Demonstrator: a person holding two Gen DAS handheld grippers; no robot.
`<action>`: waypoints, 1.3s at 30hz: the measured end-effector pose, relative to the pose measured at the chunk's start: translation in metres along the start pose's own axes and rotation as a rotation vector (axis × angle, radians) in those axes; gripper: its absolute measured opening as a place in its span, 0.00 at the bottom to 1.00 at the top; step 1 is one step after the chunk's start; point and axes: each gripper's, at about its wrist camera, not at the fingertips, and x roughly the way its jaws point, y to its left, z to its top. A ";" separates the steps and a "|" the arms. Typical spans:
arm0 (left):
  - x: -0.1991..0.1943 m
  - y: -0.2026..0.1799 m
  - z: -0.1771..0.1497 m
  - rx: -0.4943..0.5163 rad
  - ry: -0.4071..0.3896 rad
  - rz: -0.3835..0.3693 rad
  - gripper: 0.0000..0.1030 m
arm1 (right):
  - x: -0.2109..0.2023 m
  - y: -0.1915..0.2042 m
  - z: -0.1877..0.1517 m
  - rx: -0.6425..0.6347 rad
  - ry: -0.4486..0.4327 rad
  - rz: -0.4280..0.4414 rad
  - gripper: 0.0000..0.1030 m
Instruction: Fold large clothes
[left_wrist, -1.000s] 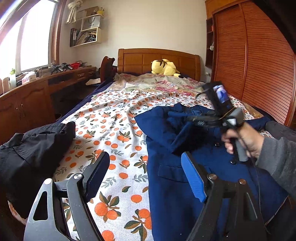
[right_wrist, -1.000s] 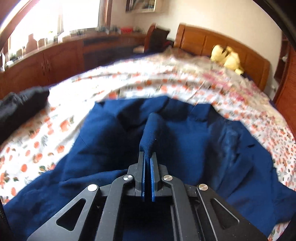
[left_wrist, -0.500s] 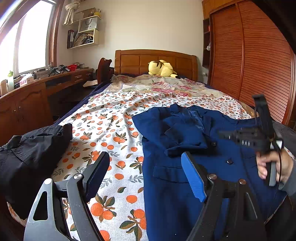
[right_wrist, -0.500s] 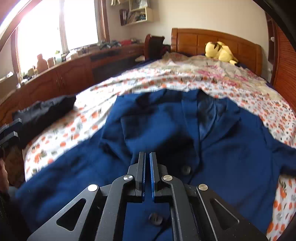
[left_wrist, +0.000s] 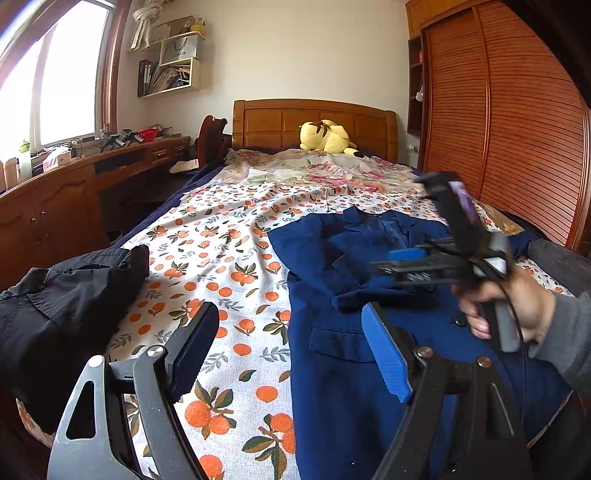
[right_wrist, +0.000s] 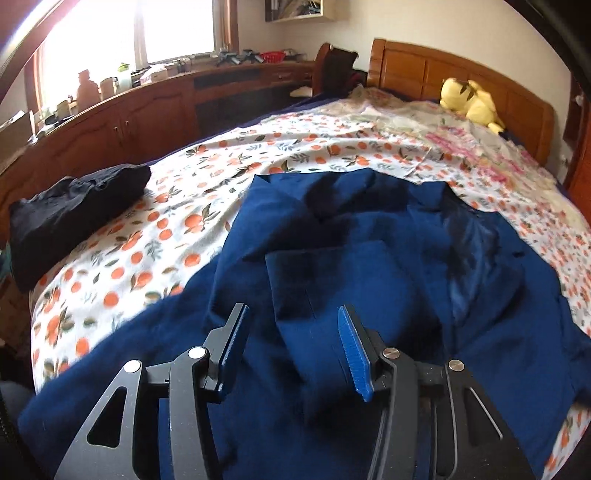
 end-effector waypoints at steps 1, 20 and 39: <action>0.000 0.001 0.000 -0.001 0.001 0.002 0.78 | 0.008 -0.001 0.005 0.007 0.016 0.006 0.50; -0.001 0.002 0.000 0.001 0.016 -0.020 0.78 | -0.009 -0.020 0.024 0.023 -0.084 -0.117 0.05; -0.011 -0.057 -0.001 0.168 0.028 -0.028 0.78 | -0.230 -0.051 -0.138 0.147 -0.258 -0.091 0.05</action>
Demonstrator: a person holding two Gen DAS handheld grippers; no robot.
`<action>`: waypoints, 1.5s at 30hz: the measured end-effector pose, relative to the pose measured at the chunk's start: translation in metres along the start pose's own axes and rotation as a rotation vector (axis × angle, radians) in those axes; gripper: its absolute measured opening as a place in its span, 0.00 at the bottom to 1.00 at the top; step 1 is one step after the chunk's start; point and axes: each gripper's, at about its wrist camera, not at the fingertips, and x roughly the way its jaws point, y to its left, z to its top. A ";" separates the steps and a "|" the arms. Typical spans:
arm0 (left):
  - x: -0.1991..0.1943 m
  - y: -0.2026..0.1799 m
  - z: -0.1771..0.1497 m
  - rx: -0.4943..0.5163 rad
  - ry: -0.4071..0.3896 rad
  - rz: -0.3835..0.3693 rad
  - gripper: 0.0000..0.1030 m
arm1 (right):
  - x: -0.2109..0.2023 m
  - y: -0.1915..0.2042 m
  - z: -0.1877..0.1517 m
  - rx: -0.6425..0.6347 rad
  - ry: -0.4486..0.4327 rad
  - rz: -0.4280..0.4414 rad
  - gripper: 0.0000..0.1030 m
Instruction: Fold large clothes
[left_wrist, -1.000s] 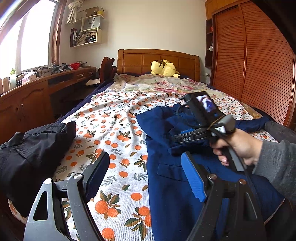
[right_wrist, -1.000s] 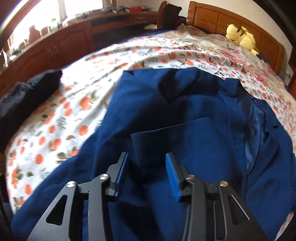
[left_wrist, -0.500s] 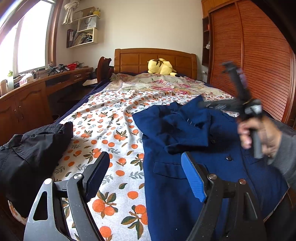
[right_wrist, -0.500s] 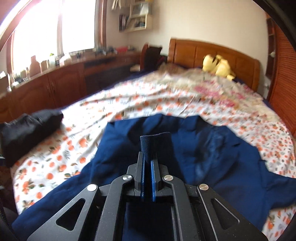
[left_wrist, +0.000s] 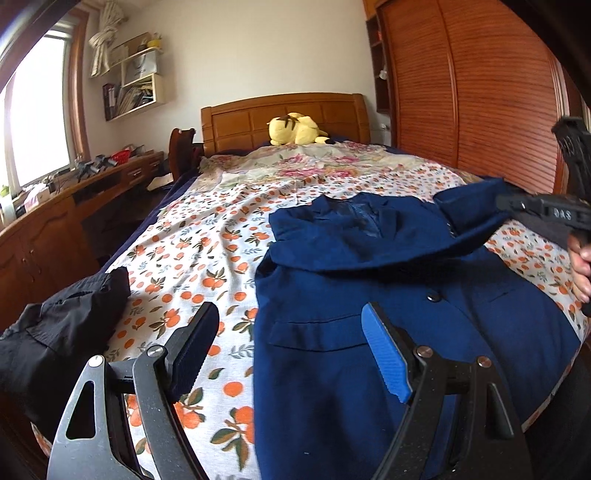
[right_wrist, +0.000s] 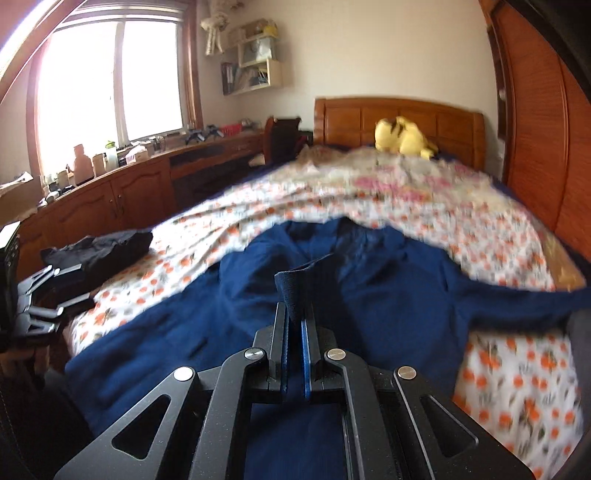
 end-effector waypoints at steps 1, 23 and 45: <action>-0.001 -0.005 0.000 0.013 0.005 0.001 0.78 | -0.003 -0.003 -0.008 0.013 0.024 -0.003 0.05; 0.032 -0.093 0.026 0.045 0.045 -0.116 0.78 | -0.040 -0.036 -0.060 0.071 0.113 -0.035 0.36; 0.119 -0.104 0.017 0.009 0.060 -0.200 0.78 | 0.038 -0.043 -0.061 0.066 0.310 -0.058 0.36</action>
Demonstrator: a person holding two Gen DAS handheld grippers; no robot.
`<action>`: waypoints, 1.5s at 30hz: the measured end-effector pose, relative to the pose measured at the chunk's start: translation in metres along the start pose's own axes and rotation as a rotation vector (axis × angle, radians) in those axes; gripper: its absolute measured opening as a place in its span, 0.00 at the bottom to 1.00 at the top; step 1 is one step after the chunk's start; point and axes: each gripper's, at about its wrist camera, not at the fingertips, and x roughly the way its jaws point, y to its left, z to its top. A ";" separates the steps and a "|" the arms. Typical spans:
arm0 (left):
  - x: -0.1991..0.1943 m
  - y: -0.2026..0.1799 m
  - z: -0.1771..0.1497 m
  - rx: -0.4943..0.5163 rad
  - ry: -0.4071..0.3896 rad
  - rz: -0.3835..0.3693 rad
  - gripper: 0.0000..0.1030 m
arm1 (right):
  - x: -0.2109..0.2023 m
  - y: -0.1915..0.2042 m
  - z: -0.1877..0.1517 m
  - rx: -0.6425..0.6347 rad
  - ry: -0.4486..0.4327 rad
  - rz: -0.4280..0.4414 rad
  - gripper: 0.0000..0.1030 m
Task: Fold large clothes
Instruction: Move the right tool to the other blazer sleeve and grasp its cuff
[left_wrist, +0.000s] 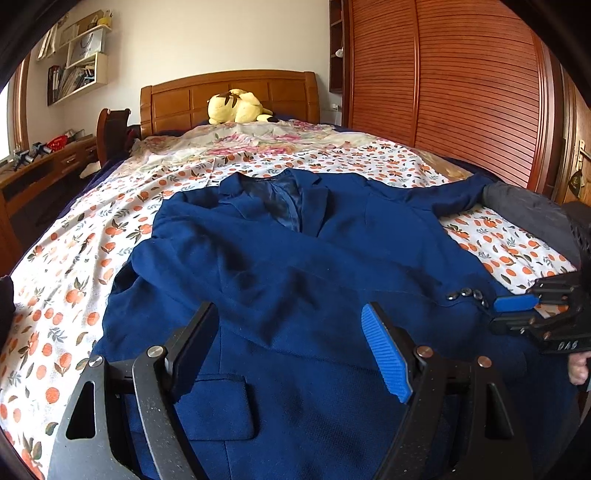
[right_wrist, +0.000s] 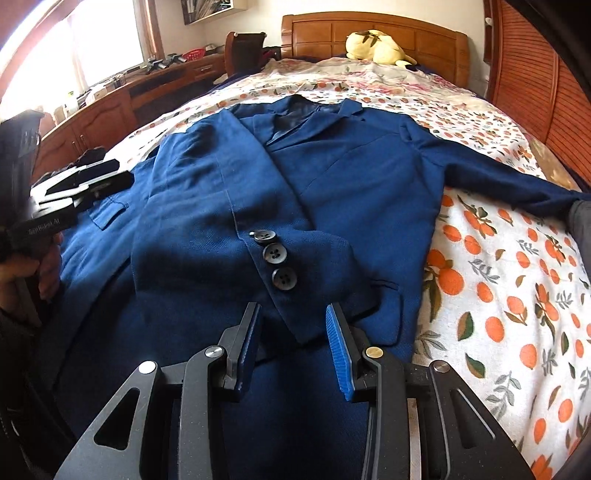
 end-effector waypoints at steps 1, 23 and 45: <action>-0.001 -0.002 -0.002 0.009 -0.006 0.009 0.78 | -0.003 -0.003 0.000 0.000 -0.004 -0.006 0.36; -0.001 -0.015 -0.009 0.077 -0.027 0.016 0.78 | 0.021 -0.200 0.099 0.338 -0.084 -0.310 0.61; -0.002 -0.008 -0.008 0.047 -0.032 -0.009 0.78 | 0.085 -0.241 0.147 0.485 -0.059 -0.360 0.03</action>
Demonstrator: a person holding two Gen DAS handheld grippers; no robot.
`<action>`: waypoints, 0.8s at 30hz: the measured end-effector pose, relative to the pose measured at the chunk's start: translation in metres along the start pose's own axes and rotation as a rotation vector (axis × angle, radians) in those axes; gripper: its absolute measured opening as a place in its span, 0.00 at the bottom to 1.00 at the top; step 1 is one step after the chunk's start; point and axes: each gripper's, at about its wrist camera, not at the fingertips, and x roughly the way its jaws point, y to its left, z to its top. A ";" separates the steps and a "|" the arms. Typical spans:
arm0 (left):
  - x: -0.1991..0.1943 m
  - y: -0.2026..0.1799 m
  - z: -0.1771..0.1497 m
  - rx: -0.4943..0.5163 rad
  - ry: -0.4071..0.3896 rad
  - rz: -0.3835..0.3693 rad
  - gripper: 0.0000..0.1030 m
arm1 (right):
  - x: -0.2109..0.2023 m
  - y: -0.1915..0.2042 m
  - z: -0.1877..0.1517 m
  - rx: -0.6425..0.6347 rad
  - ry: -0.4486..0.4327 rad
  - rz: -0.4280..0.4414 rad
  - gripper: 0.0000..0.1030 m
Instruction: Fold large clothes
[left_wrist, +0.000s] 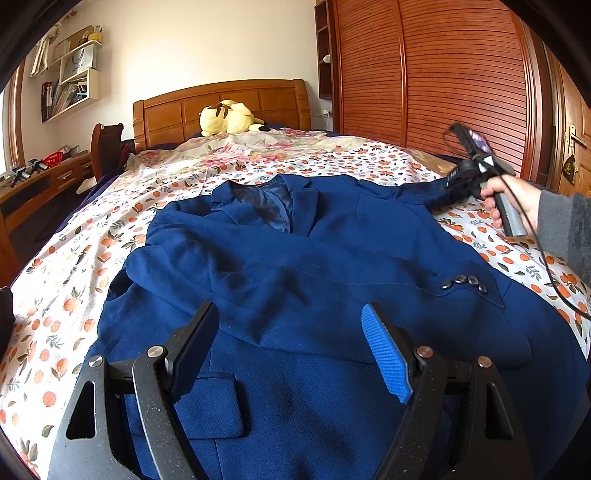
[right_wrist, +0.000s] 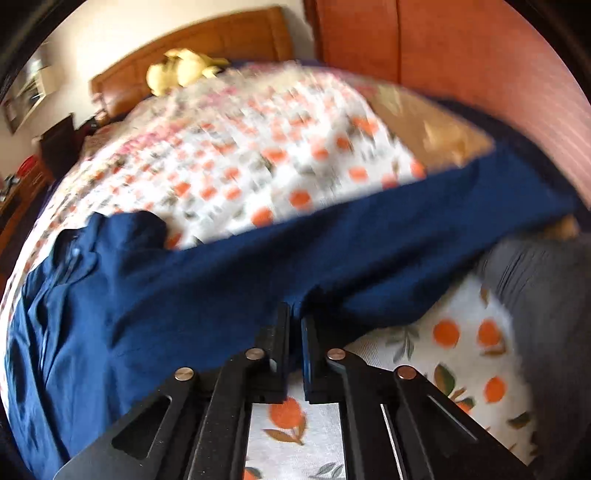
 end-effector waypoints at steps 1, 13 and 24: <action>0.000 0.000 0.000 0.000 0.000 0.000 0.78 | -0.010 0.007 0.002 -0.027 -0.029 -0.001 0.03; 0.002 -0.001 -0.001 0.007 0.007 0.010 0.78 | -0.125 0.141 -0.053 -0.466 -0.123 0.277 0.03; 0.002 -0.001 -0.001 0.000 0.009 0.006 0.78 | -0.133 0.147 -0.077 -0.489 -0.039 0.270 0.28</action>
